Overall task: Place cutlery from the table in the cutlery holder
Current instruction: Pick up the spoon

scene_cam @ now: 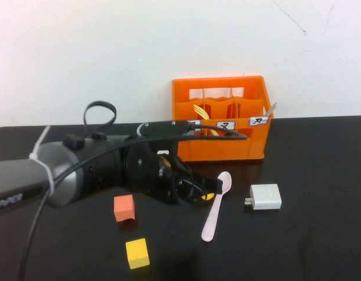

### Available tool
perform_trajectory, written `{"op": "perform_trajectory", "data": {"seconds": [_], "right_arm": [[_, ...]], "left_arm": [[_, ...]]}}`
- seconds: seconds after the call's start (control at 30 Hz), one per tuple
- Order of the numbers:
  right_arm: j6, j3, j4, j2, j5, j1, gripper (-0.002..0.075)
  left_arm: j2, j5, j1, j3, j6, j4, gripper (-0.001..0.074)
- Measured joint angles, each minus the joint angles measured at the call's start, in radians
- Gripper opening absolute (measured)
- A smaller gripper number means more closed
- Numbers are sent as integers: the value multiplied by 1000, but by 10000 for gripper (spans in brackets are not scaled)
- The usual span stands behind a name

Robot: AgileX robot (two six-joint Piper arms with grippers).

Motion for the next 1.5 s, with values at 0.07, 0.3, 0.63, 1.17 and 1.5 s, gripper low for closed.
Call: {"op": "perform_trajectory", "data": {"seconds": [0.07, 0.3, 0.63, 1.17, 1.5], "right_arm": [[-1, 0, 0, 43, 0, 0, -2], [-6, 0, 16, 254, -26, 0, -2], [-30, 0, 34, 348, -42, 0, -2], [-40, 0, 36, 348, -47, 0, -2], [-40, 0, 36, 348, -52, 0, -2]], "left_arm": [[22, -22, 0, 4, 28, -5, -1], [97, -51, -2, -5, 48, -28, 18], [263, 97, -2, -205, 128, -32, 368], [434, 177, -11, -386, 135, 26, 390], [451, 139, -99, -395, -17, 302, 317]]}}
